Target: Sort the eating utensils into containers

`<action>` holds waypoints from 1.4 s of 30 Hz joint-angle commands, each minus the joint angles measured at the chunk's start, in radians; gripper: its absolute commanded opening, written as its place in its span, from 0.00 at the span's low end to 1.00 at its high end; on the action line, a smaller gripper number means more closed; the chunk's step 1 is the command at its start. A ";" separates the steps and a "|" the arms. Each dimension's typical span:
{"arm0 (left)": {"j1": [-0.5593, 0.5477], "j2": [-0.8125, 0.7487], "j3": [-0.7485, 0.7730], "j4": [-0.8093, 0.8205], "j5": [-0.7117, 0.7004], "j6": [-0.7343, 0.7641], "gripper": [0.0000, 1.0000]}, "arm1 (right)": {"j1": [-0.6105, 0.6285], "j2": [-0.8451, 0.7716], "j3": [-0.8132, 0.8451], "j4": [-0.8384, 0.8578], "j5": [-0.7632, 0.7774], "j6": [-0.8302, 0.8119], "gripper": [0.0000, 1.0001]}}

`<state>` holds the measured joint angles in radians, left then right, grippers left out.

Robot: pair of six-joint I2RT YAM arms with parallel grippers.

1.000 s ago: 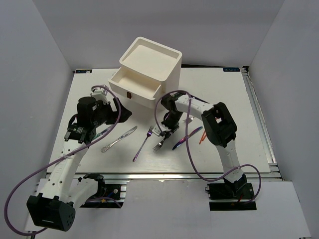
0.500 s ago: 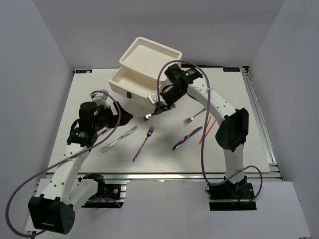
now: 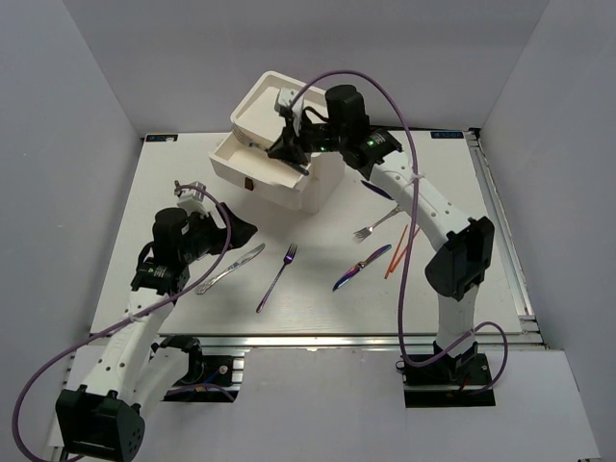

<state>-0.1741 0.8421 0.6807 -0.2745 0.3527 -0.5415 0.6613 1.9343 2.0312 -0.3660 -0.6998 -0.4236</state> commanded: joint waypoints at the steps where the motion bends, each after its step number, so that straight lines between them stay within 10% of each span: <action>1: -0.001 -0.023 -0.027 0.005 0.025 -0.018 0.92 | 0.017 0.067 0.073 0.275 0.233 0.304 0.00; 15: -0.001 0.006 -0.081 -0.048 0.075 -0.023 0.84 | 0.052 0.086 -0.115 0.503 0.370 0.238 0.00; 28: -0.050 0.089 -0.121 -0.071 0.062 -0.003 0.77 | 0.049 0.061 -0.039 0.372 0.362 0.163 0.59; 42: -0.336 0.435 0.014 -0.094 -0.121 0.075 0.66 | -0.164 -0.109 -0.179 0.355 -0.159 0.198 0.72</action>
<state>-0.4568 1.2148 0.6228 -0.3561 0.3153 -0.5037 0.5465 1.9068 1.8992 -0.0463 -0.7559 -0.2424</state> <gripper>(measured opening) 0.663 0.724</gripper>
